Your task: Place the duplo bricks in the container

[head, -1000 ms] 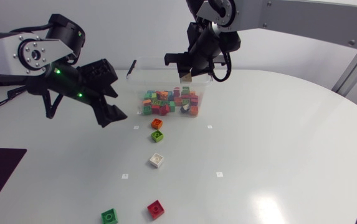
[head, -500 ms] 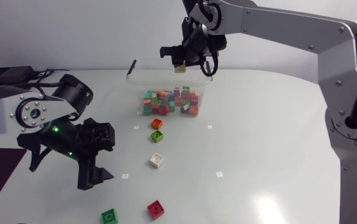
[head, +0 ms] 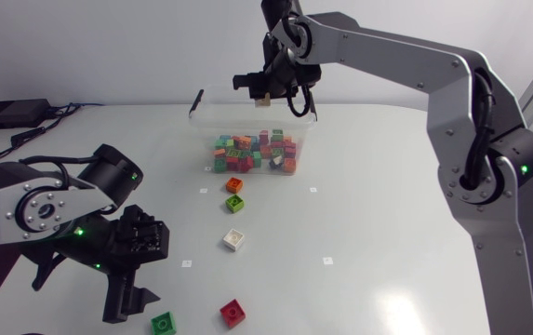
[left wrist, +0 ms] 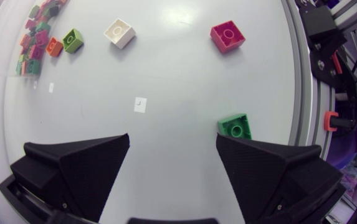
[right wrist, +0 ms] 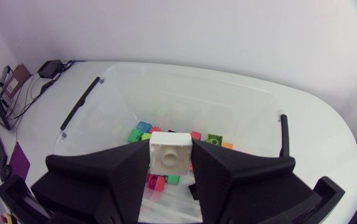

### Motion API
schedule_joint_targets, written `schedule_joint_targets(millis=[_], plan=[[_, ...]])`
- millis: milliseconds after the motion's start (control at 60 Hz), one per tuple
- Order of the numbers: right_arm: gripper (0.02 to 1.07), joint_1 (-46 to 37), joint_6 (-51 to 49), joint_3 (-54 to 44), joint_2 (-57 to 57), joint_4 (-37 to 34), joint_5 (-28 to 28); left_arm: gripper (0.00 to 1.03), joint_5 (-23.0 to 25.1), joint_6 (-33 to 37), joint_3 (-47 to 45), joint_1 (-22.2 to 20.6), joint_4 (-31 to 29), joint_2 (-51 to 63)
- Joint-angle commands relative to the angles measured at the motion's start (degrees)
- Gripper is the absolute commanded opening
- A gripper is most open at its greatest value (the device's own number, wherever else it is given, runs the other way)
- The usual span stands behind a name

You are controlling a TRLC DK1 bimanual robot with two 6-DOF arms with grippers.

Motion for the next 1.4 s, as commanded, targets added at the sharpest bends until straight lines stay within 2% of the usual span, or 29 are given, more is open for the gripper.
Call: schedule_joint_targets(millis=[0, 33, 83, 183, 300, 517, 700, 933, 1150, 1217, 1283, 1367, 1383], plan=[[0.53, 0.01, -1.74, 1.9, 1.85, 0.59, 2.16, 0.96, -0.48, 0.65, -2.5, -1.52, -1.16, -1.09], [0.56, 0.1, -2.01, 1.9, 1.59, 0.85, 2.69, 0.96, -0.83, 0.56, -3.12, -2.13, -1.07, -1.27], [0.67, 0.18, -2.27, 1.73, 0.97, 1.12, 2.95, 0.96, -1.09, 0.56, -3.73, -2.66, -1.16, -1.45], [0.76, 0.18, -2.53, 0.5, -1.4, 1.29, 3.48, 0.96, -1.71, 0.3, -4.79, -3.54, -1.68, -2.24], [0.97, 0.18, -4.12, -8.55, -8.78, 5.78, 3.57, 0.96, -1.71, -0.14, -6.19, -3.89, -2.03, -3.38], [0.97, 0.53, -4.03, -21.74, -19.07, 7.53, 3.39, 0.96, -1.71, -3.13, -7.34, -5.74, -1.95, -3.38], [0.97, 2.47, -2.62, -33.25, -27.68, 8.59, 3.57, 0.93, -1.71, -10.43, -6.55, -8.2, -2.56, -2.15], [0.97, 5.98, -1.04, -45.2, -35.68, 8.94, 4.54, 0.91, -1.71, -17.63, -5.93, -9.69, -2.21, 4.71], [0.97, 10.47, -0.69, -52.68, -40.07, 5.07, 3.92, 0.87, -1.09, -21.59, -6.28, -11.45, 1.22, 6.9], [0.97, 12.66, -0.69, -54.35, -41.04, 3.32, 3.66, 0.76, -1.09, -22.64, -6.11, -11.36, 2.54, 7.78], [0.97, 14.25, -0.95, -55.4, -41.74, 0.94, 1.28, 0.59, -1.01, -23.17, -5.75, -10.92, 3.24, 8.84], [0.97, 15.48, -1.39, -56.02, -41.83, -1.69, -0.91, 0.31, -0.65, -23.79, -5.58, -9.95, 4.21, 9.72], [0.97, 15.65, -1.66, -56.19, -41.83, -2.05, -1.62, 0.28, -0.48, -23.79, -5.49, -9.87, 4.21, 9.8]])
